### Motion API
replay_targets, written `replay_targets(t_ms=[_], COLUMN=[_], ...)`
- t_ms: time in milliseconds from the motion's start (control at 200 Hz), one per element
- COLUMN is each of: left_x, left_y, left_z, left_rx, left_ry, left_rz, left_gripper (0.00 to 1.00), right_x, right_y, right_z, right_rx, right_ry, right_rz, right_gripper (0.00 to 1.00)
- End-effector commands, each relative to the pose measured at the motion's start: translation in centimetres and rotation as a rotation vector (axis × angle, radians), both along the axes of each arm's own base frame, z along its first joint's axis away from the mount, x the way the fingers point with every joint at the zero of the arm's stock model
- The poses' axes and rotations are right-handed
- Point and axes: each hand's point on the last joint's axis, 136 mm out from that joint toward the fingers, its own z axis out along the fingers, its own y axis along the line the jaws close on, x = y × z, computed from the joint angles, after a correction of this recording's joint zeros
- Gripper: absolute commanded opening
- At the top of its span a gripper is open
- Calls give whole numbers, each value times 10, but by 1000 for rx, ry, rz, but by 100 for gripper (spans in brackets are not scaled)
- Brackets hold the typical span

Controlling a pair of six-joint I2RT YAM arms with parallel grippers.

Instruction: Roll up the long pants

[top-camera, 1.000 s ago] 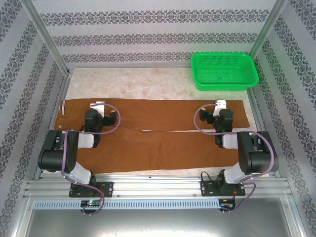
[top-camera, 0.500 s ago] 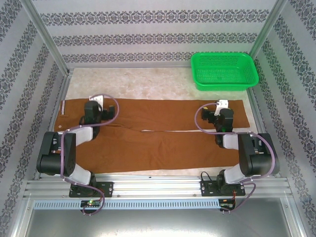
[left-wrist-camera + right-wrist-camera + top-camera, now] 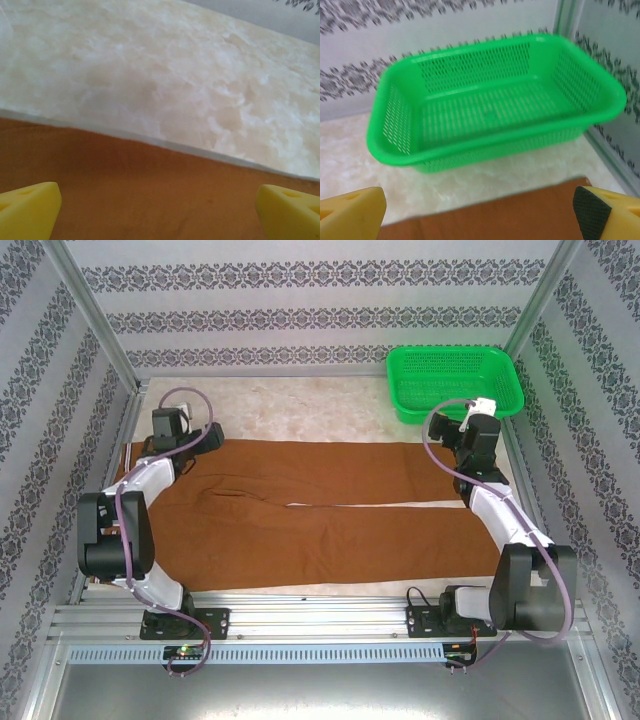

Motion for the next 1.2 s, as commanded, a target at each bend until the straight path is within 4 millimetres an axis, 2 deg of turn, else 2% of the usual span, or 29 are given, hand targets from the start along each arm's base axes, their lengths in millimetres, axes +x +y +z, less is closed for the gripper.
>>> replay_targets(t_ms=[0,105,220,385,490,580,699,904,1054,1194], left_x=[-4,-15,-23,-20,-26,-27,-28,-37,-28,-22], left_y=[30,74,110,125,154,171,180,195,196,204], left_z=[17,27,30,22,4,-13,-31,-47,-61,-75], left_rx=[57,95,73,-15,72,52,-12,-25,-111,-114], left_ry=[86,87,88,103,222,295,295,363,352,374], left_rz=[69,205,310,327,428,449,471,519,500,521], left_gripper=[100,100,100,100,99,97,97,94,93,93], right_x=[-4,0,2,2,4,5,5,4,5,5], right_y=[-7,-5,-4,-4,-3,-1,0,0,1,1], right_z=[-23,-31,-43,-52,-55,-56,-54,-52,-54,-55], right_rx=[36,52,63,82,106,120,120,108,113,110], right_ry=[92,114,152,172,180,190,192,199,204,209], right_rz=[-39,-29,-24,-33,-40,-35,-37,-31,-27,-26], right_gripper=[98,98,98,98,98,98,98,98,98,98])
